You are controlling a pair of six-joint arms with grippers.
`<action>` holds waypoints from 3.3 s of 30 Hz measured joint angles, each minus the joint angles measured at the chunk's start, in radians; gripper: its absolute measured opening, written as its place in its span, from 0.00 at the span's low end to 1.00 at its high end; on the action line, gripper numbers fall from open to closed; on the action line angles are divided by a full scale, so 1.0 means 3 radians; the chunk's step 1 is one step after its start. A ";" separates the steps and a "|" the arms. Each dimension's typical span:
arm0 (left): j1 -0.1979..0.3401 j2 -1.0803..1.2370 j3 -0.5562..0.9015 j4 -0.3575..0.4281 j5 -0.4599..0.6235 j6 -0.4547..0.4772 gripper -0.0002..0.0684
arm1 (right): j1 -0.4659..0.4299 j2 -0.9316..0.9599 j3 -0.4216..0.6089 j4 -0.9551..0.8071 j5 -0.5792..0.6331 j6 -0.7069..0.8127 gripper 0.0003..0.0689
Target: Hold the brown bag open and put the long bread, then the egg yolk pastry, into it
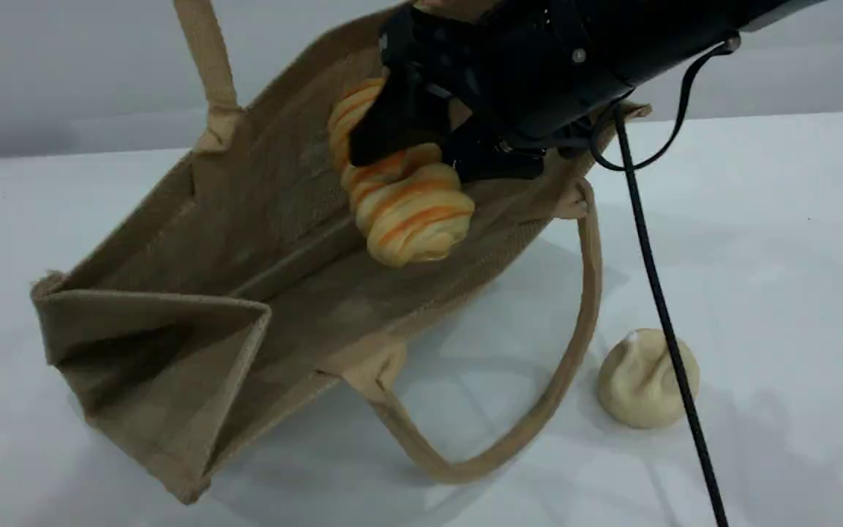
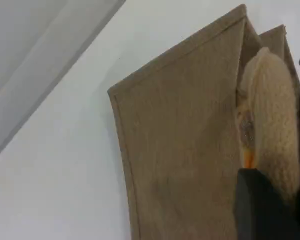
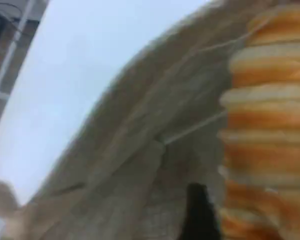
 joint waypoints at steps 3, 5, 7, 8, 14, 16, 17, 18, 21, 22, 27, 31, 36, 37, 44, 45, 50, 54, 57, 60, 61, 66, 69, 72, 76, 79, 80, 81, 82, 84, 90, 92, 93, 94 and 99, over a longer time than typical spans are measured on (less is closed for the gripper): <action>0.0000 0.0000 0.0000 0.0000 0.0000 0.0012 0.13 | 0.0000 0.0000 0.0000 0.0075 0.0095 -0.0102 0.79; 0.0000 0.0000 0.0000 0.0000 0.0000 0.0009 0.13 | 0.0000 -0.0006 0.0000 0.0106 0.0124 -0.0142 0.84; 0.0000 0.0000 0.0000 0.0000 0.0000 0.0006 0.13 | 0.0000 -0.0006 0.0000 0.0110 0.0124 -0.0150 0.84; 0.0000 0.0000 0.0000 0.0000 0.0000 0.0006 0.13 | 0.0000 -0.0009 0.0000 0.0110 0.0124 -0.0150 0.84; 0.0000 0.0000 0.0000 0.0034 0.0000 0.0002 0.13 | -0.0042 -0.0186 0.0006 -0.0270 0.0167 -0.0058 0.84; 0.0000 0.0000 0.0000 0.0035 0.0000 0.0002 0.13 | -0.0102 -0.0288 0.0006 -0.0610 0.0232 0.0136 0.84; 0.0000 0.0000 0.0000 0.0035 0.0000 0.0002 0.13 | -0.0144 -0.0350 0.0006 -0.0778 0.0301 0.0251 0.84; 0.0000 0.0000 0.0000 0.0035 0.0000 0.0002 0.13 | -0.0184 -0.0412 0.0006 -0.0984 0.0362 0.0412 0.84; 0.0000 0.0000 0.0000 0.0035 0.0000 0.0002 0.13 | -0.0349 -0.0576 0.0009 -0.1608 0.0508 0.0923 0.84; 0.0000 0.0000 0.0000 0.0035 0.0000 0.0002 0.13 | -0.0410 -0.0614 0.0009 -0.1838 0.0552 0.1107 0.84; 0.0000 0.0000 0.0000 0.0035 0.0003 0.0002 0.13 | -0.0616 -0.0624 0.0130 -0.2933 0.0662 0.1993 0.84; 0.0000 0.0000 0.0000 0.0035 0.0025 0.0005 0.13 | -0.0639 -0.0622 0.0446 -0.3560 0.0324 0.2483 0.84; 0.0000 0.0000 0.0000 0.0037 0.0059 0.0005 0.13 | -0.0639 -0.0609 0.0843 -0.3824 -0.0219 0.2610 0.84; 0.0000 0.0000 0.0000 0.0037 0.0059 0.0005 0.13 | -0.0639 -0.0599 0.0908 -0.3810 -0.0321 0.2586 0.84; 0.0000 0.0000 0.0000 0.0037 0.0070 0.0005 0.13 | -0.0636 -0.0388 0.1042 -0.3365 -0.0803 0.2319 0.84; 0.0000 0.0000 0.0000 0.0037 0.0072 0.0005 0.13 | -0.0636 -0.0349 0.1042 -0.3293 -0.0798 0.2259 0.84; 0.0000 0.0000 0.0000 0.0037 0.0087 0.0005 0.13 | -0.0636 -0.0074 0.1038 -0.2869 -0.0827 0.1857 0.84; 0.0000 0.0000 0.0000 0.0037 0.0105 0.0005 0.13 | -0.0634 0.0099 0.1038 -0.2405 -0.0790 0.1426 0.84; 0.0000 0.0000 0.0000 0.0037 0.0159 0.0005 0.13 | -0.0634 0.0099 0.1034 -0.2001 -0.0782 0.1048 0.84; 0.0000 0.0000 0.0000 0.0037 0.0179 0.0005 0.13 | -0.0634 0.0119 0.1034 -0.1576 -0.0813 0.0640 0.85; 0.0000 0.0000 0.0000 0.0037 0.0179 0.0005 0.13 | -0.0634 0.0133 0.1034 -0.1425 -0.0827 0.0486 0.84; 0.0000 0.0000 0.0000 0.0037 0.0179 0.0005 0.13 | -0.0634 0.0276 0.1034 -0.0685 -0.0893 -0.0243 0.84; 0.0000 0.0000 0.0000 0.0037 0.0179 0.0005 0.13 | -0.0634 0.0390 0.1030 -0.0235 -0.0952 -0.0703 0.84; 0.0000 0.0000 0.0000 0.0037 0.0179 0.0005 0.13 | -0.0634 0.0455 0.1030 0.0193 -0.0914 -0.1134 0.84; 0.0000 0.0000 0.0000 0.0037 0.0201 0.0009 0.13 | -0.0634 0.0454 0.1030 0.0493 -0.0844 -0.1420 0.79; 0.0000 0.0000 0.0000 0.0037 0.0255 0.0006 0.13 | -0.0637 0.0454 0.1030 0.0499 -0.0863 -0.1424 0.59; 0.0000 0.0000 0.0000 0.0037 0.0266 0.0006 0.13 | -0.0637 0.0454 0.1030 0.0499 -0.0884 -0.1424 0.50; 0.0000 0.0000 0.0000 0.0037 0.0281 0.0006 0.13 | -0.0637 0.0454 0.1030 0.0496 -0.0908 -0.1424 0.41; 0.0000 0.0000 0.0000 0.0037 0.0285 0.0006 0.13 | -0.0637 0.0454 0.1030 0.0496 -0.0929 -0.1424 0.33; 0.0000 0.0000 0.0000 0.0037 0.0285 0.0004 0.13 | -0.0637 0.0451 0.1030 0.0496 -0.0942 -0.1424 0.15; 0.0000 0.0000 0.0000 0.0037 0.0288 0.0004 0.13 | -0.0637 0.0435 0.1041 0.0499 -0.1017 -0.1420 0.04; 0.0000 0.0000 0.0000 0.0037 0.0288 0.0004 0.13 | -0.0634 0.0407 0.1056 0.0496 -0.1114 -0.1420 0.04; 0.0000 0.0000 0.0000 0.0037 0.0288 0.0004 0.13 | -0.0634 0.0378 0.1077 0.0496 -0.1156 -0.1420 0.04; 0.0000 0.0000 0.0000 0.0037 0.0288 0.0004 0.13 | -0.0634 0.0341 0.1109 0.0499 -0.1213 -0.1420 0.04; 0.0000 0.0000 0.0000 0.0037 0.0285 0.0010 0.13 | -0.0637 0.0008 0.1373 0.0496 -0.1430 -0.1416 0.04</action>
